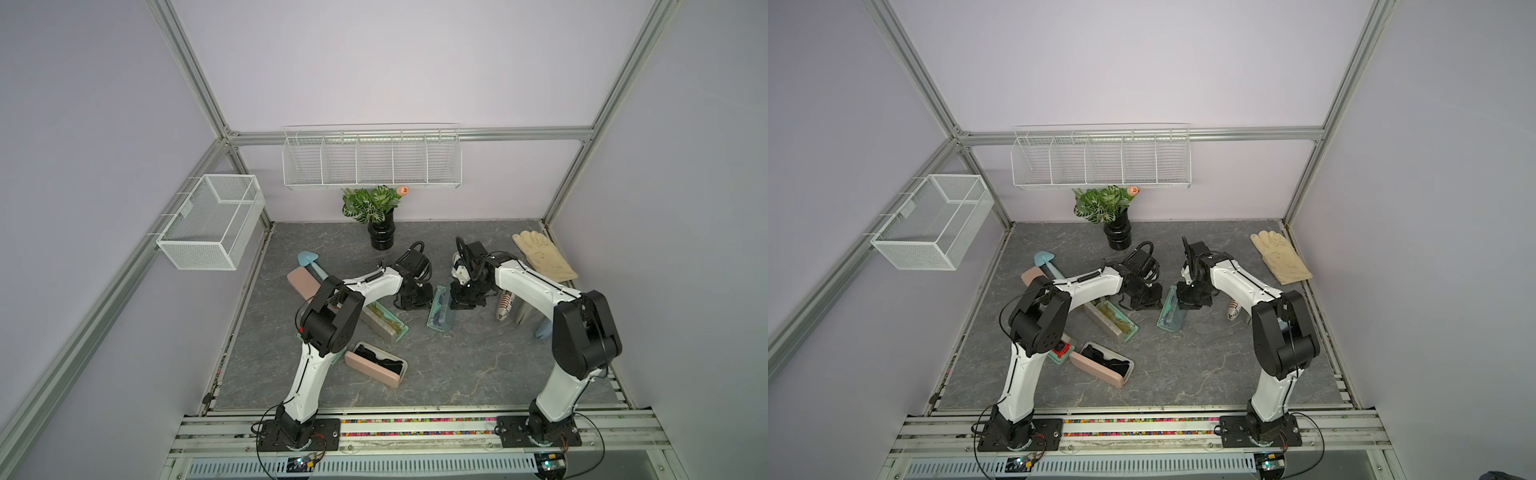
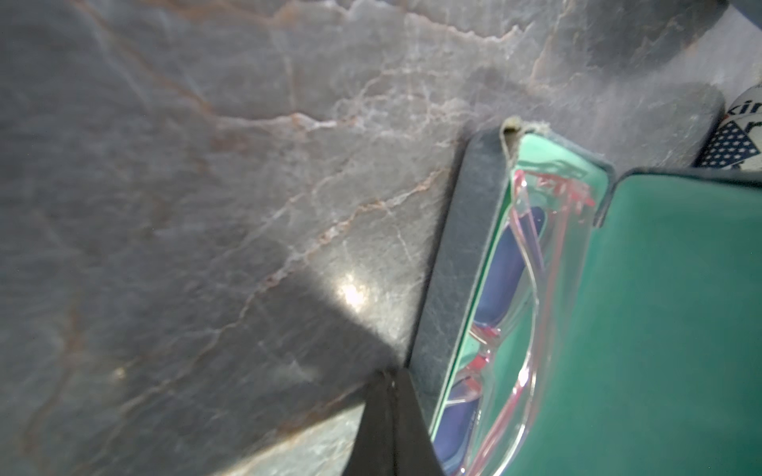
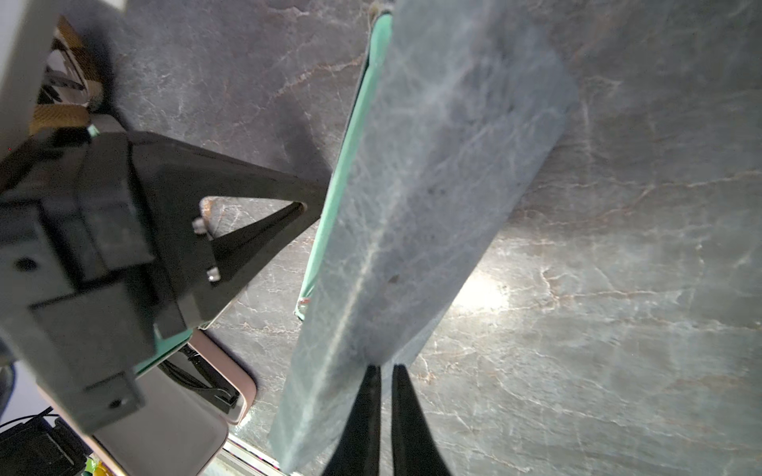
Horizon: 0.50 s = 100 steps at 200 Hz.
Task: Close the glasses case
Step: Close the glasses case at the center of the board.
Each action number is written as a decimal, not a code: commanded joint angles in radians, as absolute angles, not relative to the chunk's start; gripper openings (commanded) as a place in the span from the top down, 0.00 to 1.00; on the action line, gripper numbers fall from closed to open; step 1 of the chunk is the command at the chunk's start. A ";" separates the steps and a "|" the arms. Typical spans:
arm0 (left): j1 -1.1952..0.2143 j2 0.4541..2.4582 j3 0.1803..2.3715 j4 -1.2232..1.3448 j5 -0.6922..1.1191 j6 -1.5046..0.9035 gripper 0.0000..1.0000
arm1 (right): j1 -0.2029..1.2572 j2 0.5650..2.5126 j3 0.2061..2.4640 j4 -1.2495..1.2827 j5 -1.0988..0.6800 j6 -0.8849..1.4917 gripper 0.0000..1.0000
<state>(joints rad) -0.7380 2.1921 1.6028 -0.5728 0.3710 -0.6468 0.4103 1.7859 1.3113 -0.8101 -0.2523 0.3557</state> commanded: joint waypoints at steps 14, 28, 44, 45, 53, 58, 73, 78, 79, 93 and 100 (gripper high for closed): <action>-0.749 2.220 1.632 -0.563 0.381 -0.656 1.00 | 0.428 1.831 1.339 -0.784 -0.278 0.372 0.89; -0.752 2.220 1.633 -0.563 0.385 -0.657 1.00 | 0.432 1.843 1.347 -0.778 -0.284 0.373 0.89; -0.752 2.220 1.634 -0.563 0.384 -0.657 1.00 | 0.436 1.863 1.354 -0.773 -0.286 0.374 0.89; -0.752 2.221 1.634 -0.563 0.384 -0.657 1.00 | 0.436 1.864 1.355 -0.772 -0.286 0.375 0.89; -0.753 2.221 1.634 -0.563 0.385 -0.657 1.00 | 0.439 1.875 1.357 -0.768 -0.290 0.378 0.89; -0.753 2.222 1.634 -0.563 0.385 -0.657 1.00 | 0.439 1.881 1.360 -0.766 -0.294 0.380 0.89; -0.753 2.221 1.631 -0.561 0.385 -0.657 1.00 | 0.446 1.899 1.364 -0.761 -0.294 0.381 0.88; -0.753 2.220 1.629 -0.560 0.385 -0.657 1.00 | 0.446 1.904 1.365 -0.759 -0.295 0.382 0.88; -0.753 2.220 1.629 -0.560 0.385 -0.657 1.00 | 0.446 1.905 1.365 -0.758 -0.295 0.382 0.88; -0.753 2.220 1.627 -0.561 0.384 -0.657 1.00 | 0.449 1.914 1.367 -0.757 -0.296 0.386 0.88; -0.752 2.219 1.626 -0.560 0.384 -0.657 1.00 | 0.448 1.916 1.366 -0.753 -0.294 0.387 0.88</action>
<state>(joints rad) -0.7380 2.1956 1.6077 -0.5739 0.3714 -0.6468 0.4362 1.8702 1.3632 -0.7849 -0.2935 0.3706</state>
